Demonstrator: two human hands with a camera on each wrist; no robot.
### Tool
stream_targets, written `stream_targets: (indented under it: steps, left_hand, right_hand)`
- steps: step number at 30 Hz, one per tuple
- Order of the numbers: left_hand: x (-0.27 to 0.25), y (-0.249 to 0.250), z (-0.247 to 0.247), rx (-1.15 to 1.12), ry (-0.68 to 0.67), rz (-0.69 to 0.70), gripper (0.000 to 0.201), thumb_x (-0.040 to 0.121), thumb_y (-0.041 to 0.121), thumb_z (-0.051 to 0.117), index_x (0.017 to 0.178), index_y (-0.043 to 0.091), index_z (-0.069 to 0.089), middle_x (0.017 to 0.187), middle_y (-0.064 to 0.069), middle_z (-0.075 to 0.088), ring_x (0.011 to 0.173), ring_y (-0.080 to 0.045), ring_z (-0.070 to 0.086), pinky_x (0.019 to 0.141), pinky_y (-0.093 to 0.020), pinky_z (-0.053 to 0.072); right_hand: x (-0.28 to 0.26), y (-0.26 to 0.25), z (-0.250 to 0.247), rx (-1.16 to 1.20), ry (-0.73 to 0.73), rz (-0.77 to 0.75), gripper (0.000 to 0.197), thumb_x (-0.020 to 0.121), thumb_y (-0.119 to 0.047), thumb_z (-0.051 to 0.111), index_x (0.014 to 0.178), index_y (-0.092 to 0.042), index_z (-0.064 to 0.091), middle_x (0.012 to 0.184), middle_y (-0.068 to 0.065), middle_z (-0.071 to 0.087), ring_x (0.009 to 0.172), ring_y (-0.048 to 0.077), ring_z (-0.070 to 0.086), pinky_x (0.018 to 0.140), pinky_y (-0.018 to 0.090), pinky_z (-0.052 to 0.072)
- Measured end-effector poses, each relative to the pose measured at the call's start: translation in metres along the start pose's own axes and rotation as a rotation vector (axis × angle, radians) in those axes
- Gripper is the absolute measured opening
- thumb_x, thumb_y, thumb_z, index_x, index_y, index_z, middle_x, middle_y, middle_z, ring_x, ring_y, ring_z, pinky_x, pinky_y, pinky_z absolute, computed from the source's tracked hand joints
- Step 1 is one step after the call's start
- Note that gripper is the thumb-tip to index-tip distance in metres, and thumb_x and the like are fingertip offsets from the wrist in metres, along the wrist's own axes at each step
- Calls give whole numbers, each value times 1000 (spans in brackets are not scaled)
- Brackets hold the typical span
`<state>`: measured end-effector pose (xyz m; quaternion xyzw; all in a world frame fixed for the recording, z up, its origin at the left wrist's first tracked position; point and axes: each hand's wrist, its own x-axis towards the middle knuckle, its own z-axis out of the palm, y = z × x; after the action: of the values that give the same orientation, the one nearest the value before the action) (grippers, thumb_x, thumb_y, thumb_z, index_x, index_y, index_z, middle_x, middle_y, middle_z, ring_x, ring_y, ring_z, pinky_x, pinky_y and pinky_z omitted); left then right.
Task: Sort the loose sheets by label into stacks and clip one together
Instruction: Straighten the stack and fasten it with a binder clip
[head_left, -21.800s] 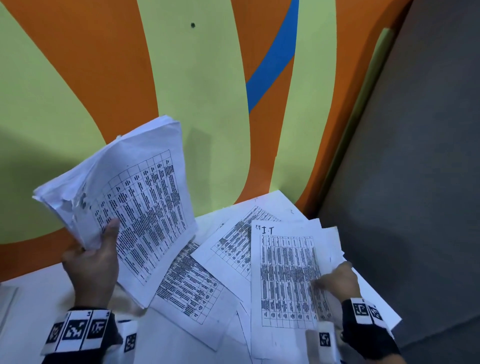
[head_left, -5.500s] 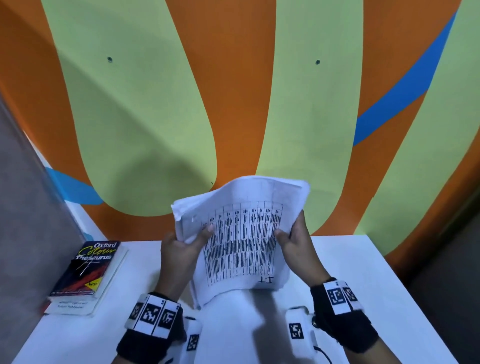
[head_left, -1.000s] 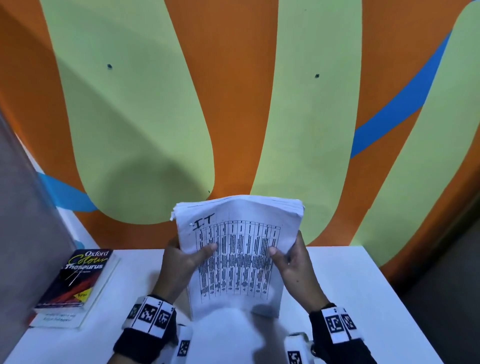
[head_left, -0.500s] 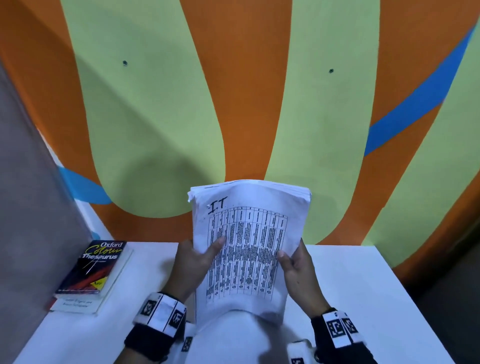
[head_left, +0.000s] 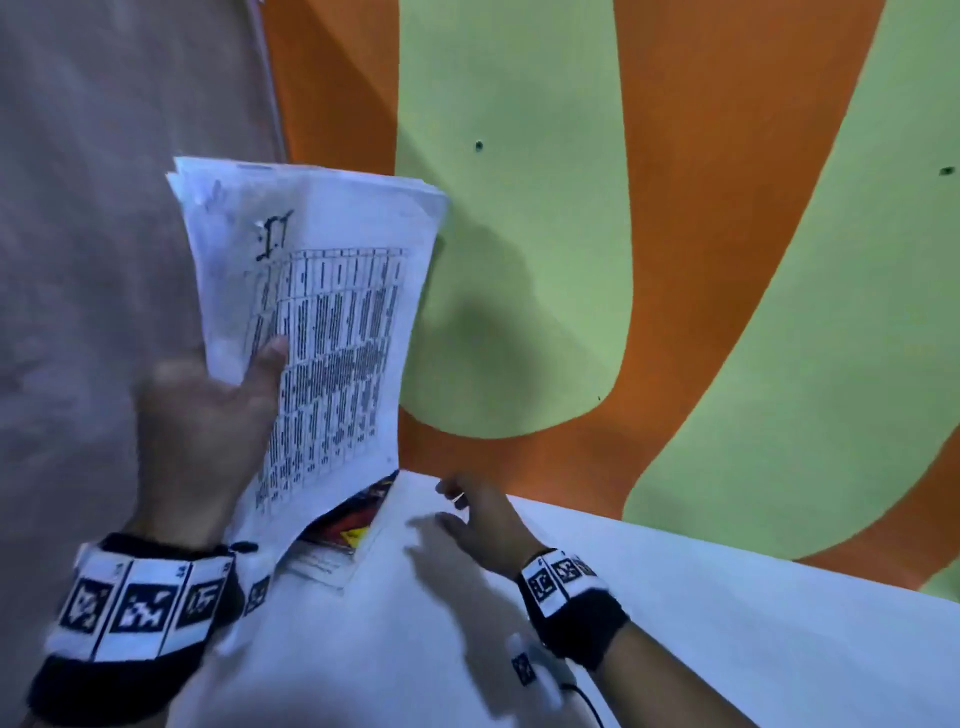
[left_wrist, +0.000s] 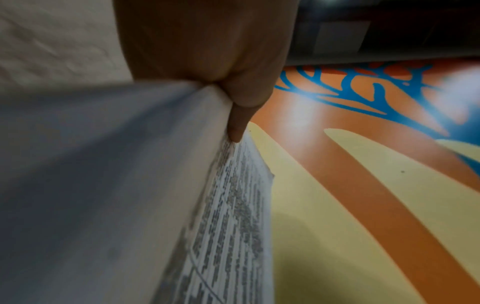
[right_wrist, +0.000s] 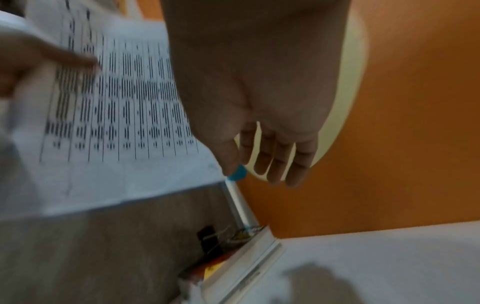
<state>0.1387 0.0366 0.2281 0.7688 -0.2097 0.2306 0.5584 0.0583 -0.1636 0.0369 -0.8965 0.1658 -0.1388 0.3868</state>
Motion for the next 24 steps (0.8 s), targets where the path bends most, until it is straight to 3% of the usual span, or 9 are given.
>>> stream_targets:
  steps: [3,4,8,11,15,17,20,22,24]
  left_hand:
    - [18,-8,-21,54,71,-30,62,87,37,65,45,7,31,44,-4,39,40,-18,36,40,-25,28]
    - [22,-11,-27,87,91,-32,62,88,37,64,45,9,29,44,-2,38,35,-21,35,42,-25,27]
    - [30,-22,-37,122,121,76,58,89,28,66,44,22,30,41,7,34,29,-4,31,35,-22,25]
    - [36,-38,-39,107,111,109,52,88,27,67,46,24,36,43,10,37,36,-12,39,38,-16,27]
    - [40,-58,-34,88,85,81,42,88,27,67,53,8,55,46,0,45,46,-23,53,52,-26,39]
    - [38,-64,-31,78,63,64,39,88,28,67,55,12,54,46,3,47,44,-20,50,49,-22,36]
    - [33,-67,-26,67,41,46,43,88,29,66,51,21,45,47,9,47,42,-11,46,47,-19,32]
    - [28,-69,-21,61,26,33,50,88,28,67,47,24,38,44,11,43,39,-11,43,47,-18,29]
    - [22,-71,-15,30,-19,15,55,88,28,67,43,21,36,41,12,40,37,-11,40,49,-20,30]
  right_hand:
    - [41,-25,36,-131,-124,-49,40,91,-14,59,130,-9,53,132,13,55,117,27,54,95,30,43]
    - [54,-31,48,-176,-138,-56,41,91,-12,58,132,-10,52,134,15,54,119,30,53,97,33,44]
    - [88,-36,87,-340,-166,-36,51,88,-15,56,138,-19,46,137,15,49,120,37,53,94,46,48]
    - [107,-33,107,-394,-168,-50,43,90,-16,55,132,-21,53,130,16,53,115,39,56,92,46,50]
    - [115,-26,107,-372,-201,6,25,89,-4,50,110,-2,65,111,21,65,103,34,63,85,37,52]
    - [113,-22,102,-260,-200,0,22,87,-3,53,102,0,68,104,17,66,100,32,63,84,33,51]
    - [98,-15,94,76,-118,17,15,86,-1,59,75,-6,67,80,5,65,83,29,65,76,37,51]
    - [77,-11,82,476,-92,189,18,90,-7,63,73,-12,63,81,7,64,78,26,63,76,41,52]
    - [52,-4,66,936,-121,355,13,93,-3,57,81,-5,61,92,19,65,84,32,64,86,49,52]
